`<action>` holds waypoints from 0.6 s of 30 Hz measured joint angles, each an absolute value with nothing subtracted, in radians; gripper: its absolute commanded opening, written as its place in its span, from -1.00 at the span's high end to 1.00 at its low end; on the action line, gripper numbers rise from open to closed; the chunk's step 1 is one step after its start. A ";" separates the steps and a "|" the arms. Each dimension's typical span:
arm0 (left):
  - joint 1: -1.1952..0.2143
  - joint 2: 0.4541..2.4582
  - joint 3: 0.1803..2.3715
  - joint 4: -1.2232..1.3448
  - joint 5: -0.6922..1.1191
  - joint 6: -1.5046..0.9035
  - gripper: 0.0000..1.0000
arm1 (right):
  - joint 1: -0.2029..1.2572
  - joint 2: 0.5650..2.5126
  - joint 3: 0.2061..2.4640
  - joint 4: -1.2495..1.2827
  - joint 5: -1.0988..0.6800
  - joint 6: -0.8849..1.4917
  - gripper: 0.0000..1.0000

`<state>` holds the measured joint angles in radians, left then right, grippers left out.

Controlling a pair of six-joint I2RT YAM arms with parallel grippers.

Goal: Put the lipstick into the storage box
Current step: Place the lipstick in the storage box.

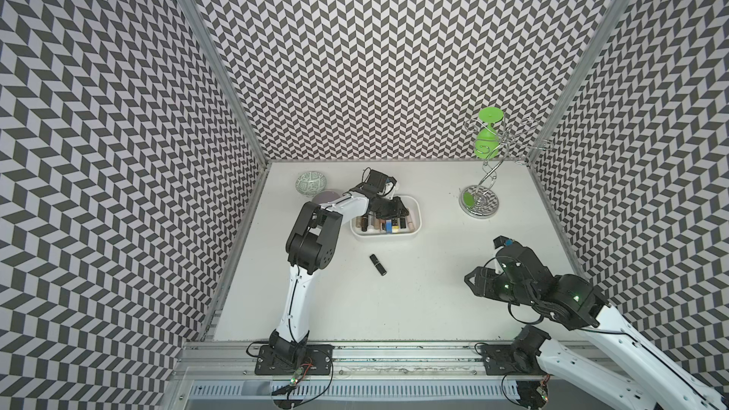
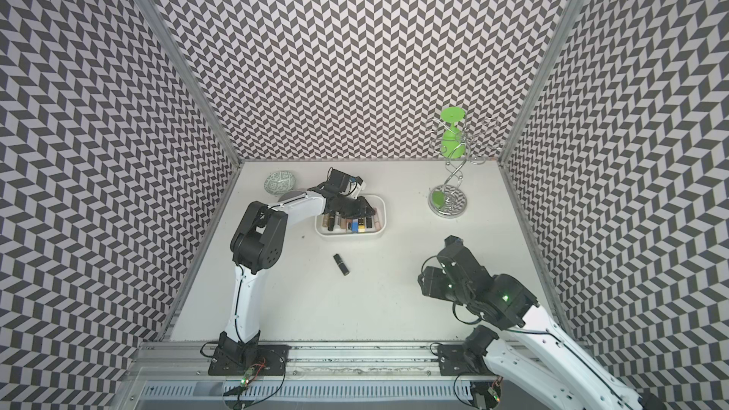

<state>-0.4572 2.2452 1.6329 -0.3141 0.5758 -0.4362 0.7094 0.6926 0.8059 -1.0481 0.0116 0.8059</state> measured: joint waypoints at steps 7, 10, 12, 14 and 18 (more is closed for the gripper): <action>-0.457 2.246 1.633 -0.307 0.585 -0.445 0.24 | 0.709 0.691 0.806 -1.055 0.012 0.810 -0.14; -0.457 2.246 1.633 -0.307 0.590 -0.449 0.19 | 0.709 0.694 0.806 -1.055 0.014 0.809 -0.14; -0.457 2.246 1.633 -0.306 0.595 -0.454 0.14 | 0.709 0.696 0.806 -1.055 0.017 0.808 -0.14; -0.457 2.246 1.634 -0.306 0.597 -0.462 0.11 | 0.709 0.698 0.806 -1.055 0.022 0.804 -0.14; -0.457 2.245 1.639 -0.307 0.599 -0.472 0.04 | 0.709 0.702 0.806 -1.054 0.029 0.796 -0.14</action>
<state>-0.4568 2.2448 1.6386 -0.3069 0.5987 -0.4721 0.7094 0.7017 0.8059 -1.0542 0.0288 0.7963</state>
